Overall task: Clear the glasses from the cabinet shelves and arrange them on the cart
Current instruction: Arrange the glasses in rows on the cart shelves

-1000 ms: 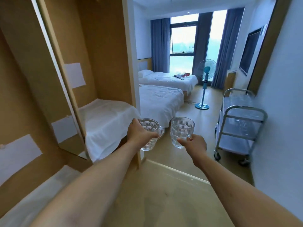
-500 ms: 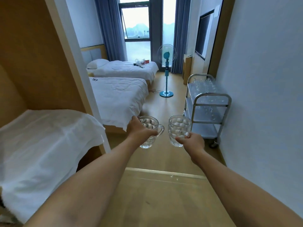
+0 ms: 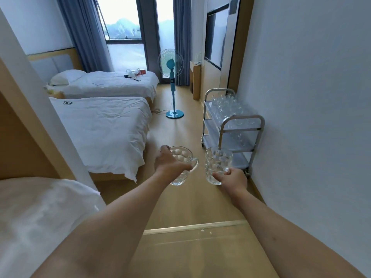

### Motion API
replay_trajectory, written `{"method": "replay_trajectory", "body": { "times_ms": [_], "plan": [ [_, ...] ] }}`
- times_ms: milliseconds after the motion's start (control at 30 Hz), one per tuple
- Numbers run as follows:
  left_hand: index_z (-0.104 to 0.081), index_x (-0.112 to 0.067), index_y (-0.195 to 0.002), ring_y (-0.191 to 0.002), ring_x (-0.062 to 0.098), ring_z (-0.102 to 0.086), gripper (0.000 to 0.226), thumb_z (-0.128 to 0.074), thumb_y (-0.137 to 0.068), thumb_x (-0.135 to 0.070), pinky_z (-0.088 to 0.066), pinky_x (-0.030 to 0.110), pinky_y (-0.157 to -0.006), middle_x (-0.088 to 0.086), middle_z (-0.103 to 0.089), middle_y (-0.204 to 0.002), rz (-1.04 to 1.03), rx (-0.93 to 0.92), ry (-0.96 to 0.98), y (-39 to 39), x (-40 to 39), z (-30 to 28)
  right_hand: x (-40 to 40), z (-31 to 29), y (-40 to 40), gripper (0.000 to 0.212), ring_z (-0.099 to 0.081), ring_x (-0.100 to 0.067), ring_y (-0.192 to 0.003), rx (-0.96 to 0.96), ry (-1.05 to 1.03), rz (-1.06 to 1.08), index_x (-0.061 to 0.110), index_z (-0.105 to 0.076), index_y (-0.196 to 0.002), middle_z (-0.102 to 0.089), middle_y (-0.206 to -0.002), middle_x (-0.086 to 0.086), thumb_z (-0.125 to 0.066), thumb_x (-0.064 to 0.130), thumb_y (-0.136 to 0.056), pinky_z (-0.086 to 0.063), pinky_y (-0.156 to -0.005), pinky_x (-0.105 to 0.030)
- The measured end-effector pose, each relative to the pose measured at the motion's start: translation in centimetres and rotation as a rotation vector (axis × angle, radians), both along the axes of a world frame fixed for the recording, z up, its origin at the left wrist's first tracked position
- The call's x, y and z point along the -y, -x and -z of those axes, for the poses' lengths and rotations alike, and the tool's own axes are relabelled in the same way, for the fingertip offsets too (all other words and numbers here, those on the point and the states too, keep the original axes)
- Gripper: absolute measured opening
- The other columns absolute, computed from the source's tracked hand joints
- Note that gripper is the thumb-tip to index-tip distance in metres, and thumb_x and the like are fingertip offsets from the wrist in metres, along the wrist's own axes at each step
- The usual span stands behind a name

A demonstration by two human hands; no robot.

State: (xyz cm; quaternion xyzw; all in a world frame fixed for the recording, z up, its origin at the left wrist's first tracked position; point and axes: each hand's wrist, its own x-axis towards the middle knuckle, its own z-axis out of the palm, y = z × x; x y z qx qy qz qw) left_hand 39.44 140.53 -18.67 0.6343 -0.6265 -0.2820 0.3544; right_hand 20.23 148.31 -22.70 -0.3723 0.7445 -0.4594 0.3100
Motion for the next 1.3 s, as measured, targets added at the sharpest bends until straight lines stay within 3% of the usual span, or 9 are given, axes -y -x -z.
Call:
{"method": "replay_trajectory", "body": {
  "times_ms": [100,200,333,533,800,967,1300],
  "plan": [
    [-0.049,-0.013,-0.12,-0.106,0.022,-0.058,0.095,-0.097,-0.044,-0.042,-0.049,0.031,-0.085,0.003,-0.058,-0.116,0.011,-0.006,0.013,1.0,4.4,0.4,4.3,0.5,0.9,0.028,-0.061,-0.022,-0.07,0.004,0.005,0.011,0.007,-0.065,-0.072,-0.067,-0.071,-0.006,-0.083,0.027,-0.08,-0.044,-0.062,-0.032],
    [-0.049,-0.013,-0.121,-0.106,0.022,-0.057,0.096,-0.098,-0.044,-0.041,-0.048,0.03,-0.085,0.003,-0.057,-0.117,0.016,-0.027,0.02,2.6,9.7,0.8,9.4,1.1,2.4,0.038,-0.055,-0.022,-0.065,0.022,0.011,0.024,0.014,-0.051,-0.062,-0.057,-0.062,-0.002,-0.083,0.025,-0.08,-0.042,-0.061,-0.034],
    [-0.048,-0.013,-0.124,-0.104,0.02,-0.055,0.097,-0.097,-0.046,-0.043,-0.042,0.027,-0.082,0.0,-0.052,-0.116,0.023,-0.037,0.016,5.3,17.0,0.8,16.9,1.4,5.0,0.032,-0.064,-0.029,-0.073,0.014,0.01,0.009,0.011,-0.057,-0.068,-0.064,-0.069,-0.008,-0.082,0.026,-0.081,-0.052,-0.069,-0.044],
    [-0.048,-0.013,-0.12,-0.102,0.021,-0.054,0.091,-0.097,-0.047,-0.039,-0.042,0.028,-0.08,0.003,-0.055,-0.114,0.026,-0.018,-0.033,9.1,26.6,1.2,27.1,1.8,9.3,0.043,-0.051,-0.018,-0.062,-0.05,-0.015,-0.005,0.016,-0.047,-0.062,-0.054,-0.061,0.0,-0.084,0.029,-0.08,-0.04,-0.059,-0.034],
    [-0.051,-0.013,-0.115,-0.099,0.022,-0.057,0.086,-0.096,-0.047,-0.042,-0.049,0.032,-0.08,0.003,-0.057,-0.11,0.062,0.039,-0.08,10.9,37.7,2.4,38.3,3.1,11.5,0.038,-0.059,-0.023,-0.068,-0.062,-0.076,0.012,0.014,-0.053,-0.066,-0.064,-0.069,-0.006,-0.084,0.033,-0.08,-0.048,-0.066,-0.037],
    [-0.05,-0.015,-0.111,-0.096,0.02,-0.058,0.084,-0.096,-0.047,-0.044,-0.051,0.033,-0.08,0.001,-0.058,-0.106,0.106,0.049,-0.089,11.2,45.9,3.7,45.4,4.1,11.2,0.043,-0.051,-0.019,-0.063,-0.042,-0.087,0.055,0.016,-0.048,-0.063,-0.056,-0.063,-0.002,-0.084,0.031,-0.08,-0.044,-0.062,-0.035],
    [-0.052,-0.017,-0.117,-0.1,0.021,-0.057,0.093,-0.096,-0.041,-0.047,-0.048,0.031,-0.078,0.0,-0.059,-0.11,0.287,0.122,-0.12,12.2,64.2,4.3,59.6,4.3,9.8,0.037,-0.056,-0.024,-0.071,-0.01,-0.145,0.267,0.014,-0.05,-0.066,-0.059,-0.07,-0.005,-0.081,0.026,-0.083,-0.054,-0.076,-0.043]
  ]
}}
